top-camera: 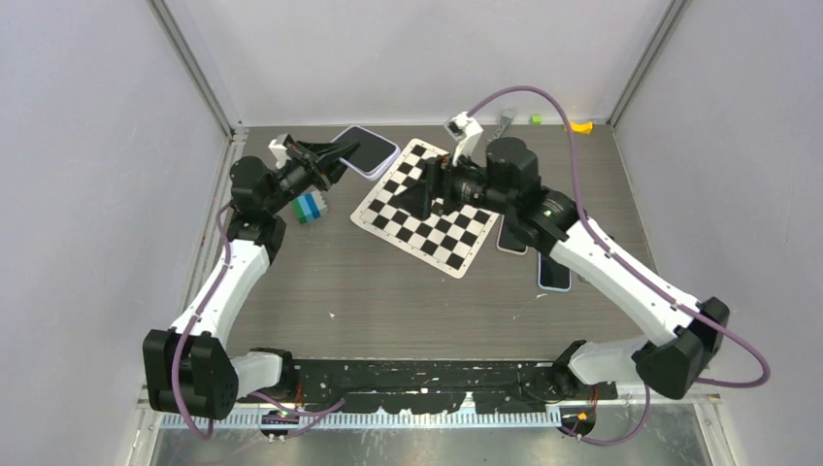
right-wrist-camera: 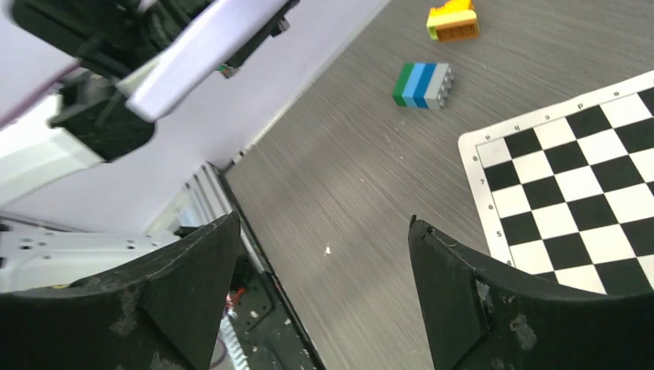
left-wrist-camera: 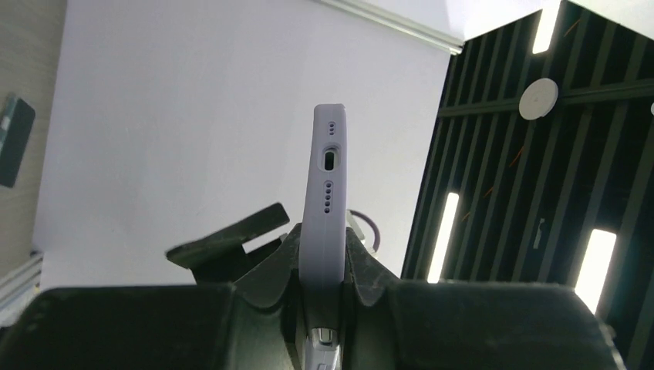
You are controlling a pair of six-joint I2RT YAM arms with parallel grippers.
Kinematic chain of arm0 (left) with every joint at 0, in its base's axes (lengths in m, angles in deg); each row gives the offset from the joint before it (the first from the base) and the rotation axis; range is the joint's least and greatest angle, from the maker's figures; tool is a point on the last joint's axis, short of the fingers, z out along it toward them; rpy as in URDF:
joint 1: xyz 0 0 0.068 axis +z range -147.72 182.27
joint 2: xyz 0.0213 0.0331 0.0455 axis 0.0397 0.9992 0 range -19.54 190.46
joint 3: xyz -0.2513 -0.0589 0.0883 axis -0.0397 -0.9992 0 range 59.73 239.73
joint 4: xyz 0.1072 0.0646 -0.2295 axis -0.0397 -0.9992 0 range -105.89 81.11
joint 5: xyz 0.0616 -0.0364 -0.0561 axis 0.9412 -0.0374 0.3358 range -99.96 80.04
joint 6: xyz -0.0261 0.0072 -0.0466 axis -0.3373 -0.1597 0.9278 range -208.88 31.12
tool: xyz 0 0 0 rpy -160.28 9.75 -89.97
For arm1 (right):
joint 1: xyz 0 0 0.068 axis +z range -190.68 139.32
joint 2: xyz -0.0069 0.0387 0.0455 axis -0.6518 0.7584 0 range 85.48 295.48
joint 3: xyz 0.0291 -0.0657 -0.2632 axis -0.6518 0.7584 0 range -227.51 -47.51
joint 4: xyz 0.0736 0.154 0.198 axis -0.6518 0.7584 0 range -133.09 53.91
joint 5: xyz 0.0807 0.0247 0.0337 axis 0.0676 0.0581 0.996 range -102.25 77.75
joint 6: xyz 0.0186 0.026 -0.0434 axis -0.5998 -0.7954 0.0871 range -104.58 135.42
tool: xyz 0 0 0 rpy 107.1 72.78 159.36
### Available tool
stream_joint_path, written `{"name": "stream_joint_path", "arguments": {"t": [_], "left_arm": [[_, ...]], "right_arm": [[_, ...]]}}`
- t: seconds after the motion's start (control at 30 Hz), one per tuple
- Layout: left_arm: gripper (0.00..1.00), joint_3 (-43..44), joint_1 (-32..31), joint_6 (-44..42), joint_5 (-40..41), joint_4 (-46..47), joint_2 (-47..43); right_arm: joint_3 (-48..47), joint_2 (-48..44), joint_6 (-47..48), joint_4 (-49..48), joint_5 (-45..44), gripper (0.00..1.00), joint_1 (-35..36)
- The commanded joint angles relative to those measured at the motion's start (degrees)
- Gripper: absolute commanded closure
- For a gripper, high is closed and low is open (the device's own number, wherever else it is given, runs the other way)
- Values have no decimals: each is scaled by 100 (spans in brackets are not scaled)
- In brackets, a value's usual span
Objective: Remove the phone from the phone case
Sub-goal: Remove the phone case from the phone.
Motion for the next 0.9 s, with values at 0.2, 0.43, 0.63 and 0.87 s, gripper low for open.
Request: {"name": "stream_joint_path", "arguments": {"t": [0.2, 0.43, 0.63, 0.87], "left_arm": [[100, 766, 223, -1490, -235, 658, -119], [100, 1000, 223, -1980, -299, 870, -61], [100, 1022, 229, -1966, -270, 911, -45], [100, 1006, 223, -1959, -250, 889, -55]], "right_arm": [[558, -873, -2693, -2111, 481, 17, -465], [342, -478, -3465, -2143, -101, 26, -463], [29, -130, -3522, -2006, -43, 45, -479], [299, -202, -3811, -2812, 108, 24, -478]]}}
